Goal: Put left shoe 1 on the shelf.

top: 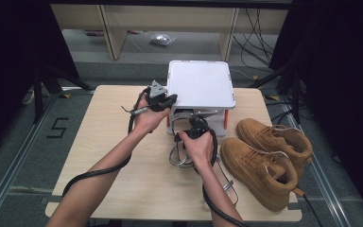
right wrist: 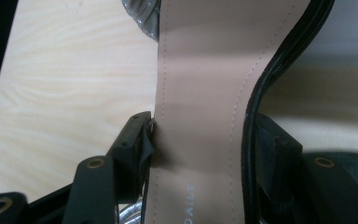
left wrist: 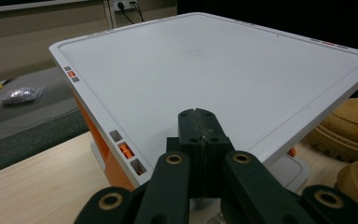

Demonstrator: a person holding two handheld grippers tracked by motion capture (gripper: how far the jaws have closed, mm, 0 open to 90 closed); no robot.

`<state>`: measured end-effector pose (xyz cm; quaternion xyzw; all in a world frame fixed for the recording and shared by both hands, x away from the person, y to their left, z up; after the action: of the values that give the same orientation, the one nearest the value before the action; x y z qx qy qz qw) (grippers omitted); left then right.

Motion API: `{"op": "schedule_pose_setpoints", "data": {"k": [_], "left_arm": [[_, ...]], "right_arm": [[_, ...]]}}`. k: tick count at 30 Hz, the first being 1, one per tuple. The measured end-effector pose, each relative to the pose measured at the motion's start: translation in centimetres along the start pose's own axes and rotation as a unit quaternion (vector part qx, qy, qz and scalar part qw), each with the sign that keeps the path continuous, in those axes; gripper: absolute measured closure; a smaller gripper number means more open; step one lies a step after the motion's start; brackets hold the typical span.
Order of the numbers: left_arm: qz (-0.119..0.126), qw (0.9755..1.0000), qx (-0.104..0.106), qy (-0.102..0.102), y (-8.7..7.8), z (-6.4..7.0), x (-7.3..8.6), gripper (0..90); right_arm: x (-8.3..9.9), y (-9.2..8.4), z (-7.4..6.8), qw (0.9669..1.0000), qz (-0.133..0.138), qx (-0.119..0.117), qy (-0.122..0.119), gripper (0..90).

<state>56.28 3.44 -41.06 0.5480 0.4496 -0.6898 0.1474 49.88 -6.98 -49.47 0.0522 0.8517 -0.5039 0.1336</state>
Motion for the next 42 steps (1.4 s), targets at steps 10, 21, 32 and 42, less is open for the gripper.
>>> {"op": "schedule_pose_setpoints", "data": {"k": [10, 21, 32, 42], "left_arm": [[-0.002, 1.0000, 0.000, 0.002, 0.0, 0.0, 0.0, 89.8], [0.000, 1.0000, 0.002, 0.001, -0.1, 0.0, 0.0, 89.8], [-0.003, 1.0000, 0.003, 0.001, -0.1, -0.1, 0.1, 89.8], [-0.005, 1.0000, 0.002, -0.001, -0.2, -0.1, 0.1, 89.9]], "right_arm": [[-1.8, 2.3, 0.7, 0.9998, 0.013, 0.014, 0.002, 45.1], [-2.0, 3.6, 0.1, 0.9992, 0.009, 0.023, 0.031, 46.1], [-0.5, 0.7, -0.8, 0.9959, 0.007, 0.082, -0.037, 37.8], [1.8, -5.0, -0.2, 0.9953, -0.005, 0.066, -0.071, 68.6]]}}
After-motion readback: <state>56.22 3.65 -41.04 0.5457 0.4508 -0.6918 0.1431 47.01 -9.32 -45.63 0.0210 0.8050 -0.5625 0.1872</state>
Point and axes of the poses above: each handheld gripper's, and its own axes: y roughly forward along the jaws, x roughly out of its underside, z roughly to its right, the point moved 6 cm from there along y, roughly forward along the jaws, and after that the axes turned 9 degrees about -z, right-handed, at the moved point
